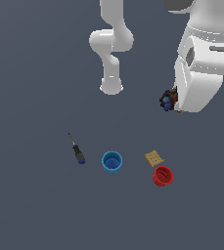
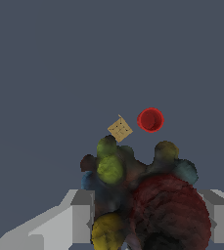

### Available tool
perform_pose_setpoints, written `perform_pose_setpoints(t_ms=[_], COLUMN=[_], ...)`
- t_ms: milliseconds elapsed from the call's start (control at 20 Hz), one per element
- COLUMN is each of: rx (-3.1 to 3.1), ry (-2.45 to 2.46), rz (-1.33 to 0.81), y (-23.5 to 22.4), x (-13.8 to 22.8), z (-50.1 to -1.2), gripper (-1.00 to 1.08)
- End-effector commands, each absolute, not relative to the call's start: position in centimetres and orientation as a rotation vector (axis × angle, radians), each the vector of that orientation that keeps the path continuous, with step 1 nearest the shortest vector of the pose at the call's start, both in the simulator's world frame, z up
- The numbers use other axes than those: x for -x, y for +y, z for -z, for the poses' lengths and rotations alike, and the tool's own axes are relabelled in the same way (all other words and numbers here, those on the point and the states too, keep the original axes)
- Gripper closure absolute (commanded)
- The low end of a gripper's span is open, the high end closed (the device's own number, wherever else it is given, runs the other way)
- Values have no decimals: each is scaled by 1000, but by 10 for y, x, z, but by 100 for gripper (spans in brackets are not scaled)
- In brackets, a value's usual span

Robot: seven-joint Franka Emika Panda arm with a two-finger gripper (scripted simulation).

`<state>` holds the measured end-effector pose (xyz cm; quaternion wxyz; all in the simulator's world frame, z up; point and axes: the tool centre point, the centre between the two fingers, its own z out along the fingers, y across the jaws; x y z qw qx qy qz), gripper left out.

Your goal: Pick up a designated object from a clutter of objects.

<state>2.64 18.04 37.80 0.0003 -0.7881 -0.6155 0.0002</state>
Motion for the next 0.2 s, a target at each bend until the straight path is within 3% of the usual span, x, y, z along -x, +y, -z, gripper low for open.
perform_pose_setpoints(t_ms=[0, 150], rx=[2476, 2476], ry=[-1934, -1934], rz=[0, 0], y=[181, 181], x=[-28, -29], z=[-382, -382], gripper=[108, 108])
